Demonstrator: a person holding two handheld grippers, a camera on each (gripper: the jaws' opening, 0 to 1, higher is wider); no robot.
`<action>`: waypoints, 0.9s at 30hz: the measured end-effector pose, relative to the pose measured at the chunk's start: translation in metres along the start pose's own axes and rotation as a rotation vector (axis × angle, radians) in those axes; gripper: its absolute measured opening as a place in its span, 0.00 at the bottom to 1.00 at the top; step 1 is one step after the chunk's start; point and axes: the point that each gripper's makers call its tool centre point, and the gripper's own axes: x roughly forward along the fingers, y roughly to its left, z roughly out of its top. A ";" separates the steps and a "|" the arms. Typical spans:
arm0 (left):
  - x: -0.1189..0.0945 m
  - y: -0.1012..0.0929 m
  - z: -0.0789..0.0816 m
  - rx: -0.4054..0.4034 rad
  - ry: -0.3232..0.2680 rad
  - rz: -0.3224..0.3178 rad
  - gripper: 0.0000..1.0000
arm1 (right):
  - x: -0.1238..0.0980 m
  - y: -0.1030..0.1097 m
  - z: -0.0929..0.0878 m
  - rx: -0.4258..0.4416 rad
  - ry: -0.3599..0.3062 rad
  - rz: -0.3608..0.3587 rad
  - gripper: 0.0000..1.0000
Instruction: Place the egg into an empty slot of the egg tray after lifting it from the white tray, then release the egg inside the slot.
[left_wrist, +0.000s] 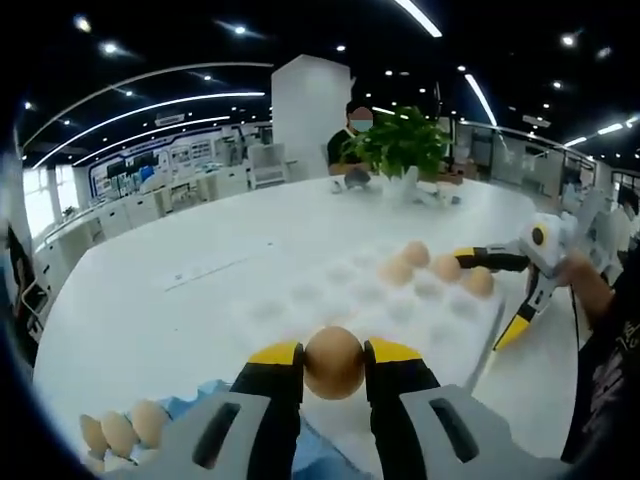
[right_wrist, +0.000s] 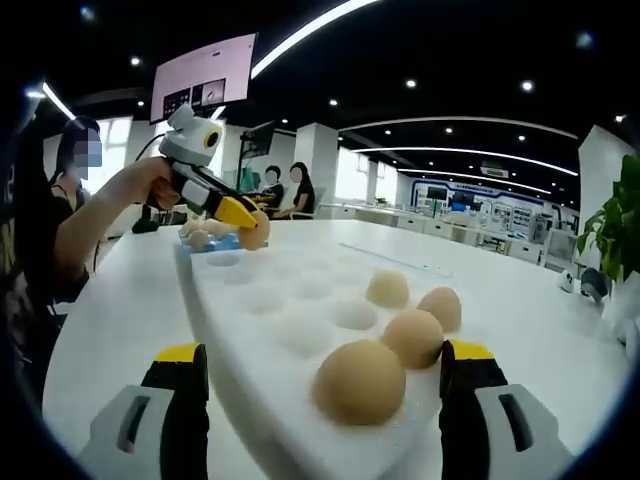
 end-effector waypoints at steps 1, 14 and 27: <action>-0.002 0.002 -0.001 0.002 0.003 0.005 0.24 | 0.000 0.000 0.000 -0.001 0.000 0.000 1.00; -0.020 0.023 -0.014 -0.015 0.013 0.066 0.24 | 0.000 0.000 0.000 -0.002 0.003 0.001 1.00; -0.039 0.044 -0.027 -0.023 0.030 0.137 0.24 | 0.000 0.000 -0.001 -0.012 0.010 -0.002 1.00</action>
